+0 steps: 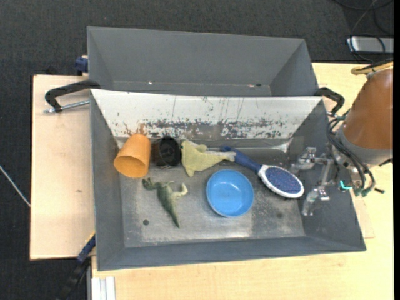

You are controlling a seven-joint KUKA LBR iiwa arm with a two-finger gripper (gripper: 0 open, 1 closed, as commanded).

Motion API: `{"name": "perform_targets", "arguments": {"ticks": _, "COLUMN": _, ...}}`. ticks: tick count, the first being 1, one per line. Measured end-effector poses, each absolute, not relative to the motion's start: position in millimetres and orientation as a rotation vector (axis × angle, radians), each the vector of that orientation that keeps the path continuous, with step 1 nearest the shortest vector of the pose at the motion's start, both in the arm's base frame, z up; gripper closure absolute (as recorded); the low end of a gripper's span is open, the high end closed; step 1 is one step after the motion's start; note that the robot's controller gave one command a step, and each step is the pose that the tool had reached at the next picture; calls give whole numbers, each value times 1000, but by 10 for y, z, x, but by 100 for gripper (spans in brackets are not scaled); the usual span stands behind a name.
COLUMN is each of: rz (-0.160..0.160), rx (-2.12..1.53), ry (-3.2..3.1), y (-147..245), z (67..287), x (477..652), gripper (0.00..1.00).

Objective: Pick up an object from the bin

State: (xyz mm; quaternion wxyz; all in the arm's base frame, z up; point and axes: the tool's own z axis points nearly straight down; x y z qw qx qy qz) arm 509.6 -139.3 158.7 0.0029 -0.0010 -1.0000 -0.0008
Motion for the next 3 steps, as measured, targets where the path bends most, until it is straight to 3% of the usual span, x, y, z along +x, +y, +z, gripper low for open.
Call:
{"name": "perform_targets", "arguments": {"ticks": 1, "rz": 8, "rx": -153, "ry": -3169, "y": -1107, "z": 963, "x": 5528, "gripper": 0}}
{"name": "perform_targets", "arguments": {"ticks": 2, "rz": 11, "rx": -154, "ry": -3181, "y": -1115, "z": 996, "x": 5567, "gripper": 100}}
{"name": "perform_targets", "arguments": {"ticks": 3, "rz": 1, "rx": -166, "ry": -3151, "y": -1060, "z": 2212, "x": 5553, "gripper": 100}}
